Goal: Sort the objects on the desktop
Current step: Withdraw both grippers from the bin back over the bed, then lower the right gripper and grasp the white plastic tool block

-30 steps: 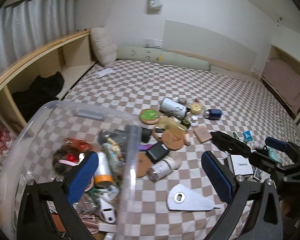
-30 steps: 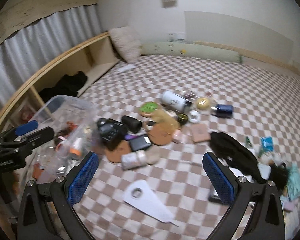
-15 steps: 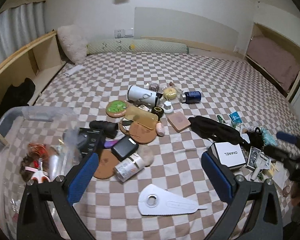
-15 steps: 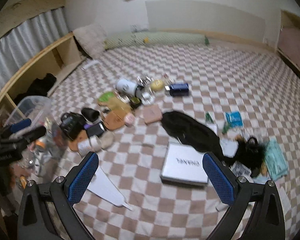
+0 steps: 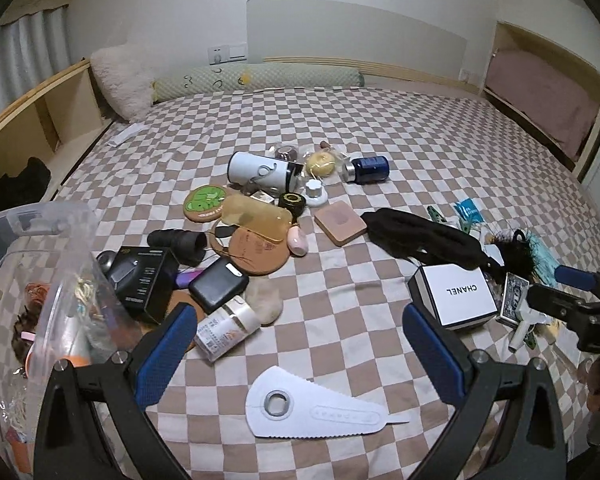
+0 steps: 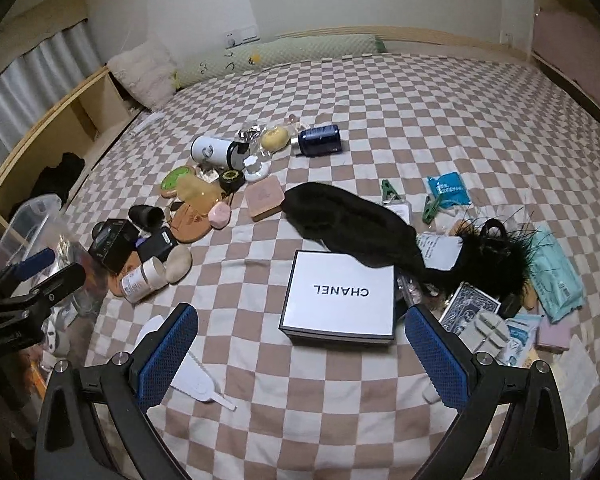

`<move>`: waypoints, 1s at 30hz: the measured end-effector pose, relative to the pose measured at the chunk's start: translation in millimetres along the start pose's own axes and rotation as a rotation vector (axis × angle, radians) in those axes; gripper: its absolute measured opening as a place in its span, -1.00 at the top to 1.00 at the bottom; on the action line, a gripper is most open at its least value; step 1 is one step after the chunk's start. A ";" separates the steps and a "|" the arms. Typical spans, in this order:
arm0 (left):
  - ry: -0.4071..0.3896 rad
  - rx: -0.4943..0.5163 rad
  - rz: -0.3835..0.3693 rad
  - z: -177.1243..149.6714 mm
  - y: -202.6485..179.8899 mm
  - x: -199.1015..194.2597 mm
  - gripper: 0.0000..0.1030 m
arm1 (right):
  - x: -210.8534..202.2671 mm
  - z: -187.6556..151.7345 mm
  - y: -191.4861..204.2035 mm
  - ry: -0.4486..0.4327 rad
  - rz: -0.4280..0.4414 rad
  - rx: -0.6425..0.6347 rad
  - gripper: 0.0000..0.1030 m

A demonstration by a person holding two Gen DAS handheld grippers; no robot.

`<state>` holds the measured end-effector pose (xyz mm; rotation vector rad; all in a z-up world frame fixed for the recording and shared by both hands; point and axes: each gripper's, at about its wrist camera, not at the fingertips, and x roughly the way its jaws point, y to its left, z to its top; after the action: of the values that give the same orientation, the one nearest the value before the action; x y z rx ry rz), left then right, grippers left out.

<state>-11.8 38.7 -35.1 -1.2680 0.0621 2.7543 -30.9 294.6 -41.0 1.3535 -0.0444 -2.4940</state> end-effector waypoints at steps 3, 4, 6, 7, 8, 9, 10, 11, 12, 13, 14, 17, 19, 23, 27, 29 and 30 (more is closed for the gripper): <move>-0.003 0.037 0.007 -3.2 -4.2 3.1 -1.00 | 13.4 -6.0 8.7 0.040 -0.029 -0.061 -1.00; -0.007 0.044 0.006 -3.6 -4.8 3.7 -1.00 | 17.9 -8.0 11.6 0.054 -0.038 -0.081 -1.00; -0.011 0.055 0.004 -4.1 -5.9 5.1 -1.00 | 24.8 -12.3 16.1 0.079 -0.040 -0.103 -1.00; -0.011 0.056 0.001 -4.0 -6.1 6.1 -1.00 | 27.1 -13.5 16.8 0.088 -0.038 -0.106 -1.00; -0.010 0.056 -0.002 -4.0 -6.3 7.2 -1.00 | 29.4 -14.7 17.4 0.097 -0.036 -0.109 -1.00; -0.007 0.052 -0.007 -3.6 -6.6 8.5 -1.00 | 30.9 -15.5 16.6 0.102 -0.036 -0.108 -1.00; -0.003 0.048 -0.013 -3.1 -6.9 9.8 -1.00 | 32.5 -16.5 15.6 0.108 -0.041 -0.110 -1.00; 0.001 0.044 -0.019 -2.7 -7.2 11.2 -1.00 | 34.0 -17.4 14.5 0.115 -0.046 -0.111 -0.99; 0.005 0.039 -0.026 -2.4 -7.4 12.3 -1.00 | 35.6 -18.4 13.3 0.121 -0.051 -0.113 -0.93; 0.010 0.035 -0.032 -2.5 -8.0 13.5 -1.00 | 37.7 -19.6 9.9 0.132 -0.056 -0.112 -0.89; 0.017 0.034 -0.036 -3.1 -9.2 15.0 -1.00 | 39.8 -20.7 6.5 0.142 -0.061 -0.112 -0.83; 0.034 0.047 -0.037 -5.9 -14.6 19.5 -1.00 | 46.1 -24.1 -3.8 0.173 -0.077 -0.111 -0.71; 0.039 0.061 -0.032 -7.4 -18.6 21.3 -1.00 | 47.3 -26.9 -16.2 0.183 -0.099 -0.102 -0.64; 0.042 0.089 -0.038 -8.8 -28.4 23.4 -1.00 | 44.6 -31.2 -52.6 0.191 -0.143 -0.036 -0.55; 0.033 0.118 -0.046 -8.6 -39.8 23.2 -1.00 | 38.4 -31.7 -91.0 0.171 -0.195 0.042 -0.48; 0.036 0.127 -0.052 -8.6 -45.2 24.3 -1.00 | 36.2 -32.2 -110.2 0.164 -0.220 0.082 -0.42; 0.038 0.132 -0.054 -8.5 -47.5 24.8 -1.00 | 35.5 -32.7 -119.3 0.162 -0.230 0.103 -0.32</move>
<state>-15.9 87.1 -59.1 -1.2679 0.2057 2.6328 -51.7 402.3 -108.2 1.6860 0.0200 -2.5864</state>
